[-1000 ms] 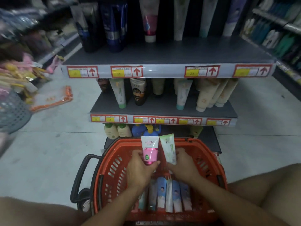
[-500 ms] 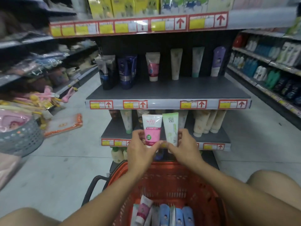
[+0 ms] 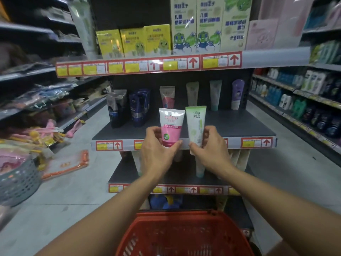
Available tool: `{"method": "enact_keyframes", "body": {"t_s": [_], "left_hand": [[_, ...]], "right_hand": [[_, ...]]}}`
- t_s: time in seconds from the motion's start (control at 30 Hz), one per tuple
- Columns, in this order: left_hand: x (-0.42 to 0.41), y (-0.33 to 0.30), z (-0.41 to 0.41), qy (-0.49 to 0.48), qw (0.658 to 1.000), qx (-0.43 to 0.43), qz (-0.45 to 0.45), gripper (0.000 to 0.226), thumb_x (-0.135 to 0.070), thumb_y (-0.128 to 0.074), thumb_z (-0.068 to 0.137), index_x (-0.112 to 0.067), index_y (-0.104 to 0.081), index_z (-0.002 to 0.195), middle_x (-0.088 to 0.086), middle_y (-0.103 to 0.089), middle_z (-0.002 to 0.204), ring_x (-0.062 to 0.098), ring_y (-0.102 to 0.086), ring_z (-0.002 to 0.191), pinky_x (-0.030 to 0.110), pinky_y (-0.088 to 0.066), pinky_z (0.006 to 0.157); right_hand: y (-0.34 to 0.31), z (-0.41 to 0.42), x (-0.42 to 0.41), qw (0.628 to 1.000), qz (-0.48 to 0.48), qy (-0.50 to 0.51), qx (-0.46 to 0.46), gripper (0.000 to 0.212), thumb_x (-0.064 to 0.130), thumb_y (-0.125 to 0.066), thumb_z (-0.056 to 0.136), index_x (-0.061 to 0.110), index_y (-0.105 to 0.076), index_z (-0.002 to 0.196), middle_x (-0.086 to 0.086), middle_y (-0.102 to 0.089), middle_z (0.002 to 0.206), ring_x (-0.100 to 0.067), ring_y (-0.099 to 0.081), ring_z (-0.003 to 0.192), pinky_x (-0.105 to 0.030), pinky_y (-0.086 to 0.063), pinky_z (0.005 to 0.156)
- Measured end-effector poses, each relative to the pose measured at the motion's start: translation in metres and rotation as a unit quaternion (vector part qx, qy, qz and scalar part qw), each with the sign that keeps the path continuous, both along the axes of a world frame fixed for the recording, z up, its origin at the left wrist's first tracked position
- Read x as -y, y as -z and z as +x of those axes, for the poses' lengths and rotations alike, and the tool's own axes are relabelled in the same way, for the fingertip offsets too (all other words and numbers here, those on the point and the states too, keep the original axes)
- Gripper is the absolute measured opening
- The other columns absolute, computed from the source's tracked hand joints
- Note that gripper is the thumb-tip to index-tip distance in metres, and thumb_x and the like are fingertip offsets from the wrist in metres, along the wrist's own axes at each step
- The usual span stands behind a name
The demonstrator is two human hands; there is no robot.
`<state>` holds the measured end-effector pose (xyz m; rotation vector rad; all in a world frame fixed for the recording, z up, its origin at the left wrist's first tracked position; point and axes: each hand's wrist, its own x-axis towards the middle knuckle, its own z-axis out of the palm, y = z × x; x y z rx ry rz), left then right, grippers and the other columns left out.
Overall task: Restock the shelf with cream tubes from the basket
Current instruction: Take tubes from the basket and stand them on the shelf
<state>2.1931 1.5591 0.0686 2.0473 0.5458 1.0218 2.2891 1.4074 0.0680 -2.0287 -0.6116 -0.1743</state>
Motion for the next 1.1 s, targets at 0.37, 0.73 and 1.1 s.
{"method": "enact_keyframes", "body": {"t_s": [0.37,0.73,1.1], "left_hand": [[-0.027,-0.024,0.067,-0.046,0.999,-0.016,0.001,0.074,-0.046,-0.092,0.076,-0.026,-0.045,0.129,-0.006,-0.062,0.119,0.014,-0.065,0.107,0.027,-0.055,0.083],[-0.044,-0.006,0.100,-0.070,0.997,-0.033,-0.009,0.075,-0.047,-0.093,0.074,-0.023,-0.046,0.127,-0.001,-0.066,0.119,0.020,-0.068,0.108,0.037,-0.060,0.087],[-0.057,-0.015,0.114,-0.083,0.981,-0.175,0.033,0.067,-0.055,-0.088,0.075,-0.023,-0.052,0.121,0.004,-0.071,0.112,0.032,-0.070,0.104,0.046,-0.060,0.086]], "right_hand": [[-0.020,0.065,-0.027,0.999,0.002,0.043,0.025,0.056,0.037,-0.081,0.087,0.025,-0.046,0.130,0.000,-0.064,0.133,-0.021,-0.064,0.121,-0.047,-0.060,0.094],[-0.004,0.094,-0.049,0.997,-0.007,0.062,0.034,0.057,0.038,-0.081,0.086,0.024,-0.047,0.130,0.000,-0.063,0.129,-0.021,-0.064,0.118,-0.045,-0.060,0.092],[-0.011,0.113,-0.055,0.984,-0.153,0.081,0.043,0.046,0.044,-0.081,0.084,0.019,-0.059,0.115,-0.005,-0.069,0.118,-0.028,-0.068,0.106,-0.031,-0.045,0.069]]}}
